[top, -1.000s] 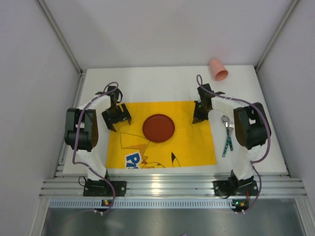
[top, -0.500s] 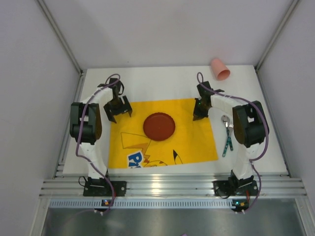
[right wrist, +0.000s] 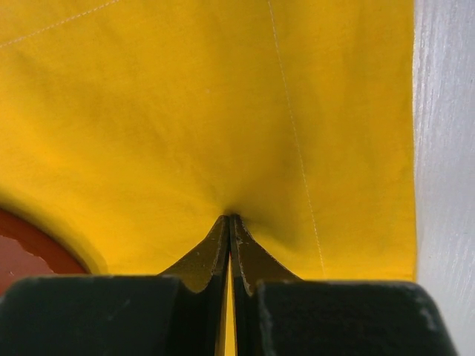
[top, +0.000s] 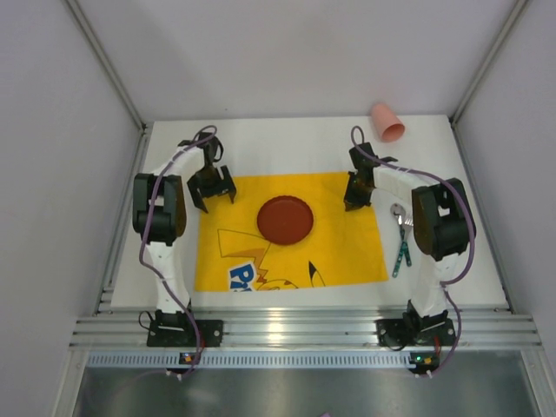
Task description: Set the dinner table for one person
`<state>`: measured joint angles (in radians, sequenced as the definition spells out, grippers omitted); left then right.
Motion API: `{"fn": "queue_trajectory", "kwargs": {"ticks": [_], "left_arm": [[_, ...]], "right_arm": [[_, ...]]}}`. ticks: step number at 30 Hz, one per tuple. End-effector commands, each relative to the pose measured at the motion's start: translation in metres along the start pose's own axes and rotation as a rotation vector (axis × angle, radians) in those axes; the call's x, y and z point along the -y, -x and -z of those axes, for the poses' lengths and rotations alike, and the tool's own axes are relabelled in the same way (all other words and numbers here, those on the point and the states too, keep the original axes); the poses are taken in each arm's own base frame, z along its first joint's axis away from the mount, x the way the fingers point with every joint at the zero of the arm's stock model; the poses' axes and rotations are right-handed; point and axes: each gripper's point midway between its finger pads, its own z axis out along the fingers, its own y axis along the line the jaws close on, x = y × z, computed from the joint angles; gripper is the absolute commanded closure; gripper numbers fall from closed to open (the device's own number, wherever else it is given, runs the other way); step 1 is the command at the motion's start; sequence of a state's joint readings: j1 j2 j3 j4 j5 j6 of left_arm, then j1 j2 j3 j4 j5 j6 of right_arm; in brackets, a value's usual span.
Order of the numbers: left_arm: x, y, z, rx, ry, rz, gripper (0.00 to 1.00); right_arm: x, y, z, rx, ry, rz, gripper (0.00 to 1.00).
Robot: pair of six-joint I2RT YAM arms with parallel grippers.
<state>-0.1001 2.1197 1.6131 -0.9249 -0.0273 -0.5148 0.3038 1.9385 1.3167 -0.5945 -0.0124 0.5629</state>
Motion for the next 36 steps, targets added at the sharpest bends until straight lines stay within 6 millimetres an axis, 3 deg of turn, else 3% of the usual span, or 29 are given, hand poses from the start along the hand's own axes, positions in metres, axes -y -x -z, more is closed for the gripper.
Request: {"fn": "queue_trajectory", "kwargs": {"ticks": [1,10,14,17,18,20,21,22,23,24,26,27,31,32,33,34,35,36], "left_arm": [[0.004,0.021,-0.018,0.032,0.01,-0.029,0.08],[0.011,0.026,-0.012,0.043,-0.015,-0.025,0.08],[0.021,0.034,0.011,0.068,-0.063,0.002,0.07],[0.037,0.04,0.059,0.083,-0.181,0.069,0.07],[0.042,0.043,0.085,0.122,-0.227,0.083,0.07],[0.053,0.044,0.11,0.146,-0.313,0.091,0.07],[0.057,0.043,0.126,0.166,-0.349,0.099,0.07],[0.058,0.04,0.13,0.162,-0.364,0.098,0.07],[0.061,0.036,0.134,0.159,-0.388,0.096,0.07],[0.061,0.034,0.142,0.17,-0.404,0.102,0.07],[0.062,0.024,0.137,0.153,-0.43,0.102,0.07],[0.063,0.02,0.143,0.162,-0.452,0.1,0.07],[0.056,-0.003,0.128,0.14,-0.458,0.093,0.07],[0.054,-0.005,0.127,0.14,-0.455,0.092,0.07],[0.052,-0.008,0.125,0.132,-0.448,0.092,0.07],[0.051,-0.011,0.123,0.121,-0.443,0.094,0.07],[0.05,-0.012,0.122,0.114,-0.439,0.095,0.07],[0.05,-0.013,0.121,0.112,-0.437,0.097,0.07]], "right_arm": [[0.063,-0.014,-0.017,-0.045,-0.241,-0.013,1.0],[0.06,0.001,-0.01,-0.024,-0.237,0.038,1.0],[0.044,0.026,0.017,0.047,-0.186,0.053,0.95],[0.02,0.059,0.068,0.169,-0.08,0.055,0.68],[0.015,0.066,0.079,0.194,-0.05,0.05,0.46],[0.008,0.084,0.099,0.251,-0.008,0.031,0.28],[0.007,0.091,0.107,0.262,0.032,0.002,0.11],[0.005,0.097,0.111,0.273,0.062,-0.016,0.0],[0.011,0.114,0.114,0.31,0.077,-0.063,0.0],[0.003,0.116,0.116,0.293,0.15,-0.079,0.0],[0.001,0.135,0.116,0.313,0.219,-0.15,0.0],[0.009,0.146,0.117,0.327,0.241,-0.192,0.0],[0.01,0.195,0.128,0.422,0.323,-0.276,0.0],[0.008,0.202,0.116,0.412,0.332,-0.298,0.0],[0.02,0.214,0.115,0.421,0.332,-0.333,0.0],[0.017,0.229,0.122,0.448,0.352,-0.344,0.0],[0.018,0.236,0.108,0.434,0.352,-0.367,0.0],[0.017,0.244,0.107,0.442,0.356,-0.374,0.0]]}}
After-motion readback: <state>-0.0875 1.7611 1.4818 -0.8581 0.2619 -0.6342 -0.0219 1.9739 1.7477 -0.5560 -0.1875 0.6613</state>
